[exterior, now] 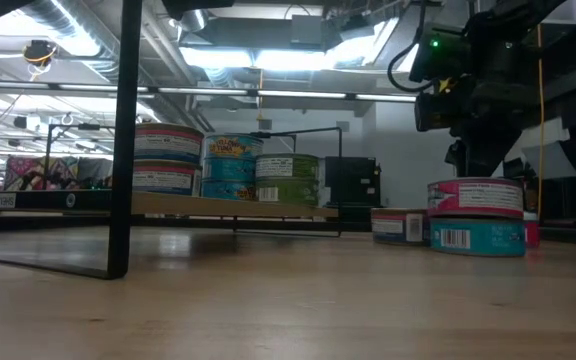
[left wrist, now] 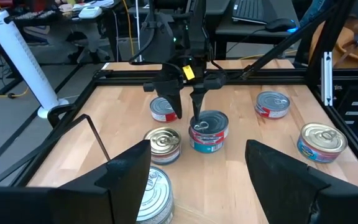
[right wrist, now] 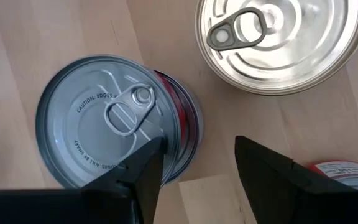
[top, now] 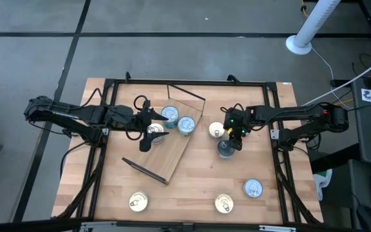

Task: Stack canned seafood by type on shelf
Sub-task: Put the middle red tuna can on the shelf

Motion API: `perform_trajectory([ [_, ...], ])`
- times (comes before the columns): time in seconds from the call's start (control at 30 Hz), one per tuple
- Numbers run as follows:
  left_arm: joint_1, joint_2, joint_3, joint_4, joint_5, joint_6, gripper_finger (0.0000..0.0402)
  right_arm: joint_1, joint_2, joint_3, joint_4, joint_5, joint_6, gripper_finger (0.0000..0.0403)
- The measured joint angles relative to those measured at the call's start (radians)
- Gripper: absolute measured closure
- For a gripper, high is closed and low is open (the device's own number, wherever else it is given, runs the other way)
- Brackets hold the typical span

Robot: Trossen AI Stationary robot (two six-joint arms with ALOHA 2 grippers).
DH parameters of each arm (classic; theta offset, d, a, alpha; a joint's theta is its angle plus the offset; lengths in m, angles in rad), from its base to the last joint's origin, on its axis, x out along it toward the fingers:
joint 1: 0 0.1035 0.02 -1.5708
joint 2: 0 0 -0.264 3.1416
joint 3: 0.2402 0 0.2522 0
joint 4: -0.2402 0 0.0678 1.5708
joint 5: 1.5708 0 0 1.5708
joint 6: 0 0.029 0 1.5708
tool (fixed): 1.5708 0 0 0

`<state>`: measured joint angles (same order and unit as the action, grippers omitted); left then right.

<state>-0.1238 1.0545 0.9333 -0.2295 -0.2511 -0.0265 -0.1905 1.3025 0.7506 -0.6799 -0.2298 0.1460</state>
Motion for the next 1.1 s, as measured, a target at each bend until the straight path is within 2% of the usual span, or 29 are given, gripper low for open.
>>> perform_trajectory([
  [0.57, 0.000, 0.000, -0.001, -0.001, 0.000, -0.001, 0.0144, 0.000, 0.036, -0.003, 0.010, -0.051, 0.006, 0.0210],
  [0.7, 0.000, 0.000, -0.001, -0.001, 0.000, -0.001, 0.0144, 0.000, 0.036, -0.004, 0.012, -0.055, 0.006, 0.0238],
  [1.1, 0.000, 0.000, -0.001, 0.000, 0.000, 0.000, 0.0144, 0.001, 0.037, -0.005, 0.014, -0.053, 0.005, 0.0355],
])
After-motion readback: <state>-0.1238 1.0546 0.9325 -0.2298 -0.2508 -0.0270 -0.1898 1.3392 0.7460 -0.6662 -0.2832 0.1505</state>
